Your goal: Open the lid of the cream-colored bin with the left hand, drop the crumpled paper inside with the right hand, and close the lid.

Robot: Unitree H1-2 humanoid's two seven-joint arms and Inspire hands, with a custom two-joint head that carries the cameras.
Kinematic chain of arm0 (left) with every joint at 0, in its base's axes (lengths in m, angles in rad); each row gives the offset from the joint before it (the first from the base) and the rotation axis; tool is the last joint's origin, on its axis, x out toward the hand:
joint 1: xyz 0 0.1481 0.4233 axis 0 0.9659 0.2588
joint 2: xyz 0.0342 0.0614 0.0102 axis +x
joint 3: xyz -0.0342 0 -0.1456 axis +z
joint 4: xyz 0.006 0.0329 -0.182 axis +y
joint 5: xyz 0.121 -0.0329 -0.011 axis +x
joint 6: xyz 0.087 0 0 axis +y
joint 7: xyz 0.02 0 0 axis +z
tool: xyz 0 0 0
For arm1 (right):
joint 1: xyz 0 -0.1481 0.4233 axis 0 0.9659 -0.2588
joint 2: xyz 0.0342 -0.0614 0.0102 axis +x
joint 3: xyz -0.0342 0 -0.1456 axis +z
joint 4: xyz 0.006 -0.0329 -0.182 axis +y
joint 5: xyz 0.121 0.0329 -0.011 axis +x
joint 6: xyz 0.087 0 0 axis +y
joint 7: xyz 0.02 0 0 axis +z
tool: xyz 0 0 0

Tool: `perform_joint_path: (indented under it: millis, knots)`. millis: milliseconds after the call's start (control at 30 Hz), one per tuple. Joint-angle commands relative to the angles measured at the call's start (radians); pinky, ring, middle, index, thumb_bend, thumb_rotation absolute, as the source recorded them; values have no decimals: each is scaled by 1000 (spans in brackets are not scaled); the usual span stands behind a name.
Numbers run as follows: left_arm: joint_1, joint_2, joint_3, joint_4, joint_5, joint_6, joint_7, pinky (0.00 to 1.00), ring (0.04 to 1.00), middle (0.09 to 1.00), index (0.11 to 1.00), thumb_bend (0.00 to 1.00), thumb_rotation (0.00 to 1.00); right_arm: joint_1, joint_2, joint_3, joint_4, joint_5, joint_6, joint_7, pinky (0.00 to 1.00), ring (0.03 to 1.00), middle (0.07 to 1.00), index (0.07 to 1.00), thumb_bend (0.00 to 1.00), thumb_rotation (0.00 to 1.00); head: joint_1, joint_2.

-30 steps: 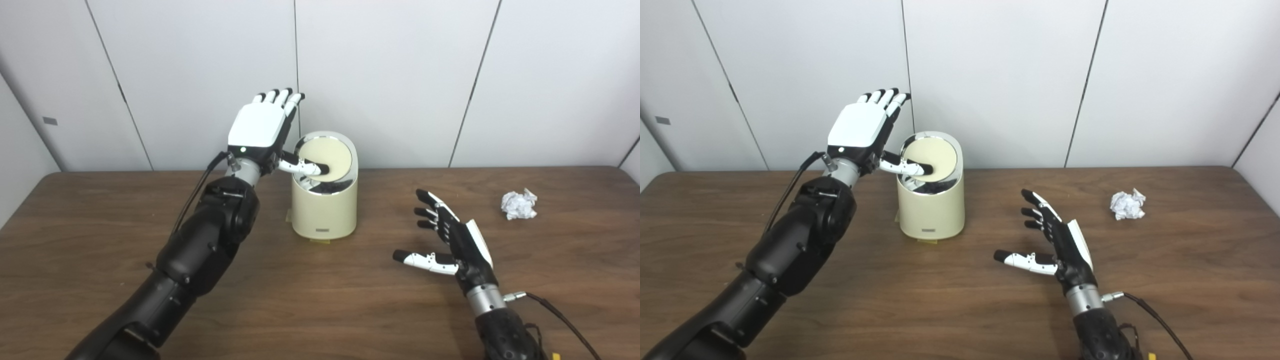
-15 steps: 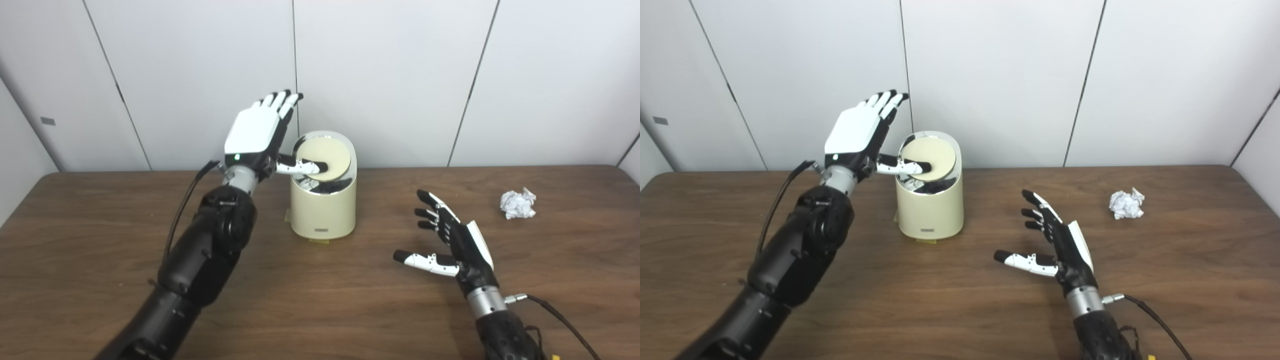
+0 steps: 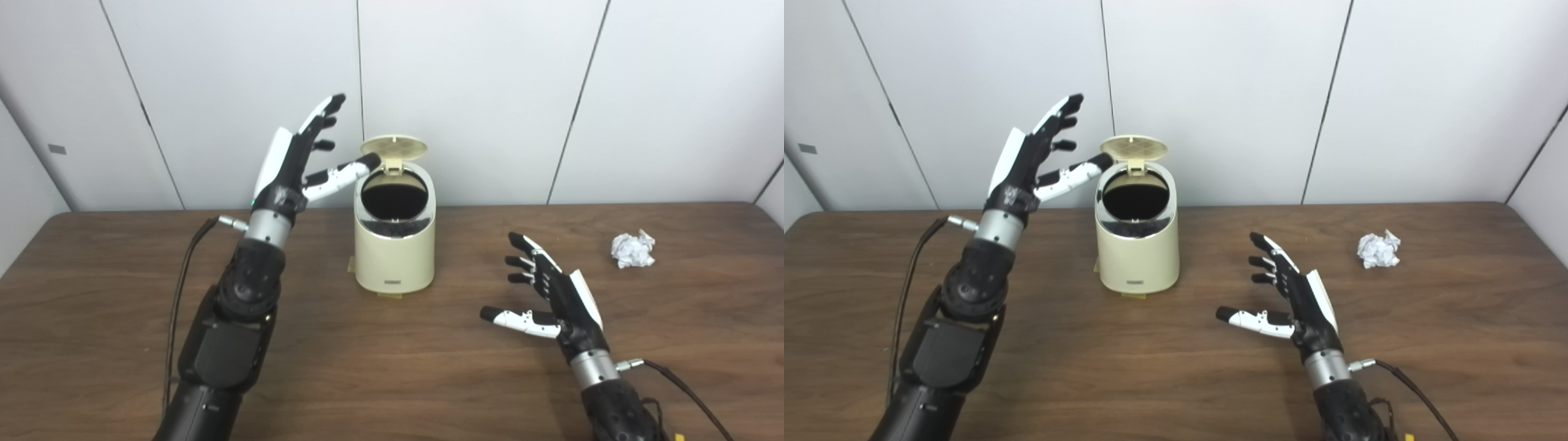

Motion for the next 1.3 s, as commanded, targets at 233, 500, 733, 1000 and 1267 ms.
perform_joint_path:
  millis: [233,500,733,1000,1267]
  knots:
    - [107,10,34,-104,-121,-57,-50,822,911,943,988,868,547,-16,-11,-7,-18,15,-27,3,746,837,912,881,808,297,2,4]
    - [211,2,49,-117,-154,-84,-50,837,892,924,972,889,506,-28,-13,-12,-8,36,-41,8,770,842,918,877,820,293,1,2]
    - [252,-11,55,-43,-165,-164,-42,812,850,885,951,869,454,-28,-17,-11,-18,29,-31,12,738,841,917,871,824,283,-6,1]
    - [287,-17,48,11,-165,-220,-55,740,822,867,969,833,407,-57,-85,3,-25,-110,-22,-13,698,816,878,873,769,174,-51,-5]
    - [288,-3,37,74,-156,-265,-69,774,832,884,976,825,393,-106,-160,-24,-46,-184,40,-21,572,734,849,866,760,220,-205,-50]
